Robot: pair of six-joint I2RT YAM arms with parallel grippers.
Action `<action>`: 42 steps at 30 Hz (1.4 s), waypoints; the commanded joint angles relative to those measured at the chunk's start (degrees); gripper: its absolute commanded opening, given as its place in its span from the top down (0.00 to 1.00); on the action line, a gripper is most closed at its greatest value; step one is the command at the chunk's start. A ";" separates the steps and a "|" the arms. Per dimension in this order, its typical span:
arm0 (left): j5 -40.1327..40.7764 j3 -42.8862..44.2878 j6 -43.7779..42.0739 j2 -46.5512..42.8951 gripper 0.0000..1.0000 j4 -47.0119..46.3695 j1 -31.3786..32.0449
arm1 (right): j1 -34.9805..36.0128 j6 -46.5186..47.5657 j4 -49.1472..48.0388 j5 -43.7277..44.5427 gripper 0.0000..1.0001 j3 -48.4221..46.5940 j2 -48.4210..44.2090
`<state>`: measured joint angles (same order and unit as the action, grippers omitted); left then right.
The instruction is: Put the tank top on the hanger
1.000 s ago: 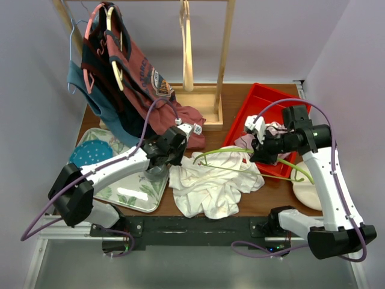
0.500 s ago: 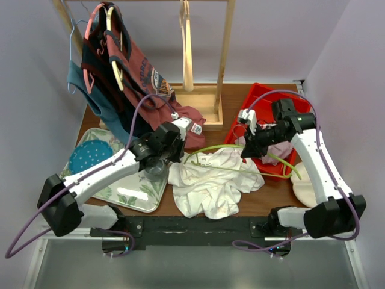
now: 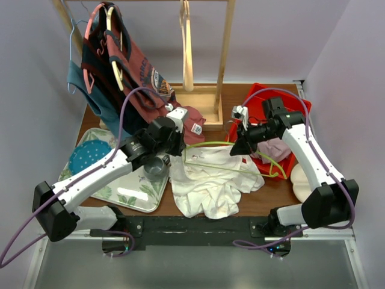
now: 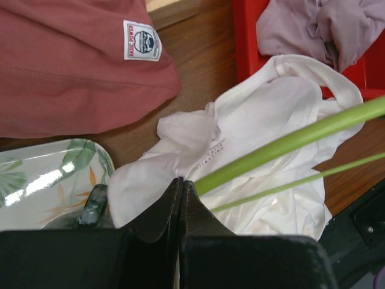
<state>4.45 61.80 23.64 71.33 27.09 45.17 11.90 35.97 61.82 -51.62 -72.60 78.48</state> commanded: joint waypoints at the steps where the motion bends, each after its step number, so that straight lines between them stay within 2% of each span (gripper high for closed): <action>1: 6.09 3.06 1.59 -1.54 1.00 -2.92 0.27 | 0.76 5.76 5.83 -6.04 1.00 -3.24 1.14; 3: 7.68 2.89 1.15 -1.46 1.00 -2.48 -0.08 | 0.76 10.41 11.71 -6.22 1.00 -4.48 1.76; 5: 6.46 2.45 1.06 -1.63 1.00 -2.92 -0.17 | 0.84 10.88 12.62 -6.48 1.00 -4.49 1.86; 13: -1.80 6.48 3.25 -1.63 1.00 -5.82 -0.26 | 1.02 -3.61 -3.45 -12.10 1.00 -0.35 3.35; 18: -7.34 9.12 4.84 -1.72 1.00 -6.00 -0.17 | 1.46 -11.25 -13.21 -10.70 1.00 -0.53 3.62; 22: -6.82 9.48 4.84 -2.69 1.00 -5.38 -0.17 | 1.55 -13.64 -16.82 -9.82 1.00 -0.53 2.91; 25: -9.53 9.48 3.61 -1.72 1.00 -5.38 -0.17 | 1.55 -11.54 -15.43 -13.24 1.00 -1.58 2.91; 26: -11.11 9.65 2.74 -1.29 0.93 -5.12 -0.34 | 1.55 -6.92 -11.50 -14.47 1.00 -2.28 3.00; 27: -12.78 10.44 -0.40 -0.67 0.82 -4.68 -0.43 | 1.55 -4.35 -9.11 -15.96 1.00 -3.85 3.35; 28: -16.02 11.23 -2.87 -0.67 0.57 -2.85 -0.69 | 1.46 -1.37 -6.56 -16.41 1.00 -4.74 3.87; 29: -16.14 12.19 -5.42 -0.75 0.45 -0.92 -1.56 | 1.55 5.54 -0.27 -16.33 1.00 -5.70 4.22; 30: -16.05 14.03 -11.01 -1.97 0.35 0.67 -2.36 | 1.55 8.83 2.49 -15.72 1.00 -7.10 4.58; 31: -16.83 14.40 -14.03 -3.12 0.20 2.33 -3.32 | 1.55 11.56 4.60 -15.10 1.00 -7.38 4.84; 32: -17.45 14.66 -16.84 -4.35 0.14 2.96 -5.59 | 1.55 15.24 6.80 -14.22 1.00 -7.38 4.84; 34: -21.12 15.02 -25.62 -7.78 0.05 4.54 -7.72 | 1.55 18.86 8.22 -12.64 1.00 -6.51 4.41; 36: -24.12 14.23 -32.91 -9.71 0.04 5.77 -8.08 | 1.55 24.13 10.15 -12.63 1.00 -5.37 3.70; 39: -32.63 10.29 -37.50 -11.21 0.04 4.82 -7.38 | 1.72 36.69 17.61 -12.99 1.00 -5.36 3.35; 41: -41.24 8.69 -38.23 -11.13 0.03 3.76 -7.46 | 1.90 44.23 22.35 -12.29 1.00 -5.54 3.35; 42: -44.84 7.90 -38.40 -9.99 0.04 3.76 -7.38 | 1.90 44.97 22.64 -11.76 1.00 -5.45 2.74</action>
<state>-23.44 72.77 -6.07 59.77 30.98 37.58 13.23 63.96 72.77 -62.26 -77.34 83.22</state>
